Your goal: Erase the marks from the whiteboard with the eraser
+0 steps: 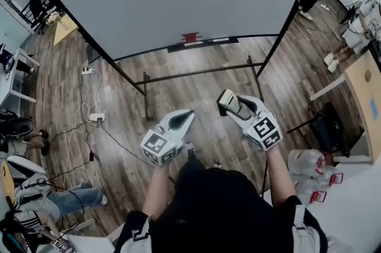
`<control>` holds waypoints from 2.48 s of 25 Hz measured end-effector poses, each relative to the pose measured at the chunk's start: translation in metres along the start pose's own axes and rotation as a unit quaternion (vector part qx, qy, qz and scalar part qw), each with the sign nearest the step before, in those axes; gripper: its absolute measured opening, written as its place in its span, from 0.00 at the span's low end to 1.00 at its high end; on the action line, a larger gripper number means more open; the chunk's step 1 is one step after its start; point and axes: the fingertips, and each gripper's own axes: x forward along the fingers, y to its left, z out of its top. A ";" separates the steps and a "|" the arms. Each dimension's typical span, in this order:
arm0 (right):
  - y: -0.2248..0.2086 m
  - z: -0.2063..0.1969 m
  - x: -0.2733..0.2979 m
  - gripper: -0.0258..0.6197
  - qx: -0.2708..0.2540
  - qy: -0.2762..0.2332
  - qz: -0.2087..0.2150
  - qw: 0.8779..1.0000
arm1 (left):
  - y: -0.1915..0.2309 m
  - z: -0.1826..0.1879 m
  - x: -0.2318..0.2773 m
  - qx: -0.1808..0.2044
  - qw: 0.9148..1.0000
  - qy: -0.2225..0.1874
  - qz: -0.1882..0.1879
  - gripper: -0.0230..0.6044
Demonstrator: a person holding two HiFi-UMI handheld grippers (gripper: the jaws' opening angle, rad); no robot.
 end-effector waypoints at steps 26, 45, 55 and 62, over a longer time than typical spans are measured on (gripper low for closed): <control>-0.067 0.057 0.137 0.40 -0.028 0.052 -0.126 0.990 | 0.174 0.021 0.012 0.002 0.998 0.017 -0.056 0.05; -0.204 0.057 0.173 0.40 -0.121 0.077 -0.140 0.980 | 0.220 0.046 0.122 0.006 1.000 0.015 0.000 0.05; -0.269 0.064 0.170 0.40 -0.160 0.069 -0.132 0.976 | 0.230 0.051 0.168 0.005 0.998 0.017 0.058 0.05; -0.318 0.081 0.174 0.40 -0.201 0.066 -0.163 0.964 | 0.237 0.055 0.184 0.001 0.995 0.009 0.099 0.05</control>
